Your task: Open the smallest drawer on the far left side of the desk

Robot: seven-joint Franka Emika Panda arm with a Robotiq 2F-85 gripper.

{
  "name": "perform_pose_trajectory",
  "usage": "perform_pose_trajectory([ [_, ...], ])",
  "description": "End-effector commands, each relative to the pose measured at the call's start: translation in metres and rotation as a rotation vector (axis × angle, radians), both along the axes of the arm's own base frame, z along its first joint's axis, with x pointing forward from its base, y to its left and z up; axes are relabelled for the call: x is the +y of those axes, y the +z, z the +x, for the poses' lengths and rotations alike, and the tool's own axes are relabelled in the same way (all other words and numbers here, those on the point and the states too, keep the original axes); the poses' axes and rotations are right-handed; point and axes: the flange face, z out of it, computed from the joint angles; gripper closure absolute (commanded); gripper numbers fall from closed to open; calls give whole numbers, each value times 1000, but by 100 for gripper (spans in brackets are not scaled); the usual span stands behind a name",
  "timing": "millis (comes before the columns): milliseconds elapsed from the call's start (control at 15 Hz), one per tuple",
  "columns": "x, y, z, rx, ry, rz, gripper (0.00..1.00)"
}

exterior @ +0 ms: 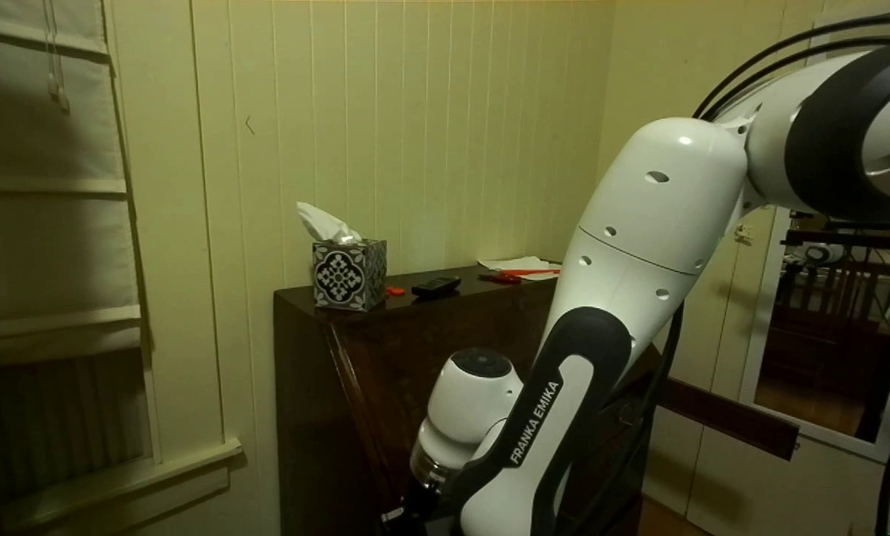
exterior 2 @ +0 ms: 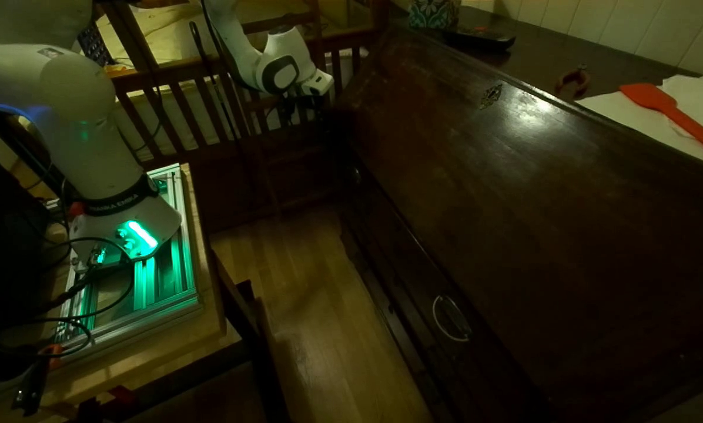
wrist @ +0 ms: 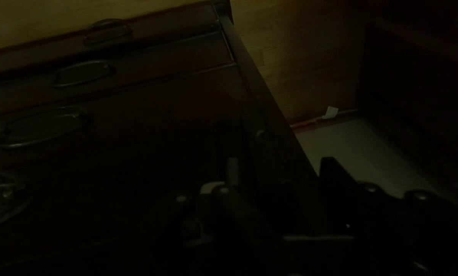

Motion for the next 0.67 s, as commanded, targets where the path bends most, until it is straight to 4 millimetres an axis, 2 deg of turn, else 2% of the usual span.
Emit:
perform_pose_trajectory([
  [0, 11, -4, 12, 3, 9, -21, 51],
  [67, 14, -4, 14, 7, 16, -29, 51],
  [133, 16, -4, 15, 7, 21, -35, 61],
  [267, 16, -4, 16, 16, 27, -52, 70],
  [333, 14, -4, 16, 26, 27, -60, 82],
  [467, 12, -4, 12, 41, 29, -71, 97],
  [600, 16, -3, 5, 70, 42, -65, 94],
])
